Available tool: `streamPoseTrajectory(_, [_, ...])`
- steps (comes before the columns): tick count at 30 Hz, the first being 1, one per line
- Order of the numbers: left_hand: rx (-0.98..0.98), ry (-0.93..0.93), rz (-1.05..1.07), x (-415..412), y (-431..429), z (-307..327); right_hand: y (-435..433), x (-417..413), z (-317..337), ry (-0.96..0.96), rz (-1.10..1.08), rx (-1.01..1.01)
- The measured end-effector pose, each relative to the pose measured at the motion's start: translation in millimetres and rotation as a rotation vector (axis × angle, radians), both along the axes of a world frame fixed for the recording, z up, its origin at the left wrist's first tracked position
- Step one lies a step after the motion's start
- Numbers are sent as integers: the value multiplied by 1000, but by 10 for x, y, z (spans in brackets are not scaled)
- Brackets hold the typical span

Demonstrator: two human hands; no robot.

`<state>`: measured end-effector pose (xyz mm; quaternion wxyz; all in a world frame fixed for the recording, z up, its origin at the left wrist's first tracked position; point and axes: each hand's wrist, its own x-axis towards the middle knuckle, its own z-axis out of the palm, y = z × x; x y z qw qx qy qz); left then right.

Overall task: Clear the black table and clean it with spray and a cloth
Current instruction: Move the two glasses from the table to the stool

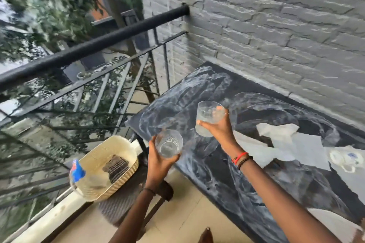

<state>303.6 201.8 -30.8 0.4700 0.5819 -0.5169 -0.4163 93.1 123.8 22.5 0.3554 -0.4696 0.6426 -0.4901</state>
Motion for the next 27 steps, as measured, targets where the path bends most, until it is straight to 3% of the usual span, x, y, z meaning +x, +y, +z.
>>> streamPoseTrajectory(7, [-7, -13, 210, 707, 918, -296, 501, 1033, -127, -85, 313, -8])
streamPoseTrajectory(14, [83, 3, 499, 1367, 1485, -904, 796, 1796, -772, -78, 538, 98])
streamPoseTrajectory(27, [242, -38, 485, 2266, 1580, -2716, 998, 2639, -2732, 101, 673, 217])
